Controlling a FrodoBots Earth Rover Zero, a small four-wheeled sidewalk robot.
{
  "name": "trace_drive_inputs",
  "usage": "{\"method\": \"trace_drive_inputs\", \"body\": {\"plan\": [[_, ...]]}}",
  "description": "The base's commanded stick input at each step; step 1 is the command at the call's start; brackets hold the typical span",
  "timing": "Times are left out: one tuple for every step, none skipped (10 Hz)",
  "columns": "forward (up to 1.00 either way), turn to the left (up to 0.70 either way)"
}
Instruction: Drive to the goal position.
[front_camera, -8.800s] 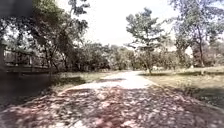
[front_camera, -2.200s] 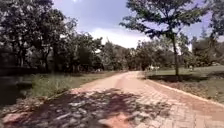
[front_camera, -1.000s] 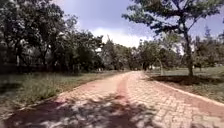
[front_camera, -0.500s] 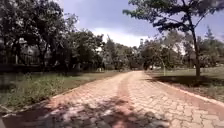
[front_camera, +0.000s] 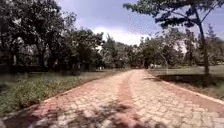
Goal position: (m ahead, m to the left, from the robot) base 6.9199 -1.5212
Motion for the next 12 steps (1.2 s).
{"method": "trace_drive_inputs", "body": {"plan": [[0.7, 0.0], [0.7, 0.0], [0.7, 0.0], [0.7, 0.0], [0.7, 0.0], [0.7, 0.0], [0.7, 0.0], [0.7, 0.0], [0.7, 0.0], [0.7, 0.0], [0.7, 0.0], [0.7, 0.0]]}}
